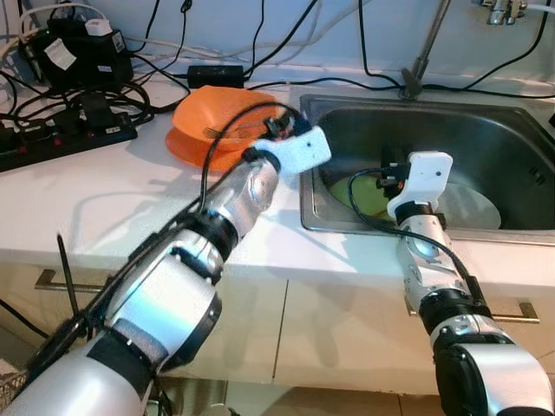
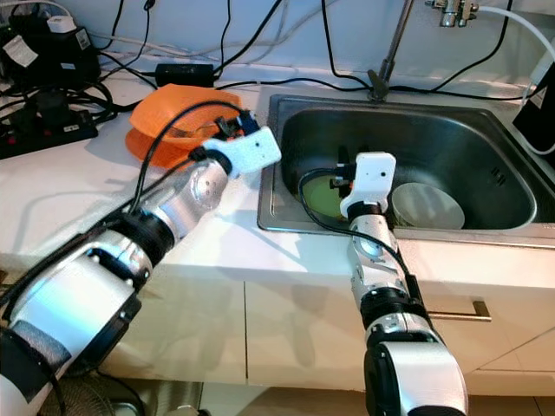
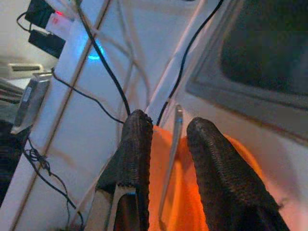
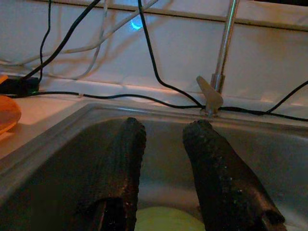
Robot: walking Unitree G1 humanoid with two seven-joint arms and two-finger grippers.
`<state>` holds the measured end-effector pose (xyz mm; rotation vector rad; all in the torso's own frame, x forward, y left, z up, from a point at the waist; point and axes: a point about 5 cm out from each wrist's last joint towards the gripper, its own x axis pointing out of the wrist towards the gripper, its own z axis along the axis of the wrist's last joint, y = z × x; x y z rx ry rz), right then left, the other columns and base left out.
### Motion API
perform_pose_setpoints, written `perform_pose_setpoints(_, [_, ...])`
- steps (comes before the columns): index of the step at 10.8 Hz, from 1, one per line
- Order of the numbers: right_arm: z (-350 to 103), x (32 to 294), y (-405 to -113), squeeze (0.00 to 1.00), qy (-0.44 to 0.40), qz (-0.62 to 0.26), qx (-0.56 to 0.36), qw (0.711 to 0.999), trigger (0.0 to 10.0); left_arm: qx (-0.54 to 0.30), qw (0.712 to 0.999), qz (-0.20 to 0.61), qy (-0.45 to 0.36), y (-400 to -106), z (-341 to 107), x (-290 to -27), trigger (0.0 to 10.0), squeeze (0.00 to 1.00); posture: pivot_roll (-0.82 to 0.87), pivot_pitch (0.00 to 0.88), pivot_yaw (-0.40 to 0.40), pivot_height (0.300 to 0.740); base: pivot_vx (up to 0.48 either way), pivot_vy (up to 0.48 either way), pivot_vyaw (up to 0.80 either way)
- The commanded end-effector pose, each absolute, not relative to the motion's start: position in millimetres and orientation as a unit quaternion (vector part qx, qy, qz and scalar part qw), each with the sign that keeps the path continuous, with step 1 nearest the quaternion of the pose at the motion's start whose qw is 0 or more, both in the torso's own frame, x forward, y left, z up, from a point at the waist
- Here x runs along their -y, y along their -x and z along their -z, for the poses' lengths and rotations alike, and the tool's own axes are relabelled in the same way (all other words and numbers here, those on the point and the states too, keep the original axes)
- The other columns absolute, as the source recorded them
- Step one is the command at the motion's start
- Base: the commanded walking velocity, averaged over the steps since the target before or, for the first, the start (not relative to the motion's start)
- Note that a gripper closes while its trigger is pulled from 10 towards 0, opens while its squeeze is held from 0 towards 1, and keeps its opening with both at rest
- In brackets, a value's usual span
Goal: Kitchen organization
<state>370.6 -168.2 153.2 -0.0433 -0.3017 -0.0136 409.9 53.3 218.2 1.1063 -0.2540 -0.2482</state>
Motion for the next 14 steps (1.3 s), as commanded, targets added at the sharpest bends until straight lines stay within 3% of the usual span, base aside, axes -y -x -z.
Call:
perform_pose_setpoints(1, [-135.4,168.2,-364.6,0.0,0.017,0.013,0.12,0.993,10.0,0.127,0.836,0.108,-0.523,-411.0,-224.1,-50.7,10.0,0.0,0.09,0.074,0.002,0.74,0.0,0.0,0.0])
perform_pose_setpoints(8, [-160.5,174.4,-359.2,0.0,0.016,0.013,0.176,0.984,10.0,0.116,0.846,0.093,-0.511,-412.5,-226.9,-50.3,10.0,0.0,0.02,0.137,-0.003,0.74,0.0,0.0,0.0])
perform_pose_setpoints(14, [-206.1,163.9,-357.8,0.0,-0.002,-0.007,0.236,0.972,10.0,0.116,0.851,0.081,-0.506,-413.0,-227.5,-52.5,10.0,0.0,0.01,0.172,-0.015,0.74,0.0,0.0,0.0])
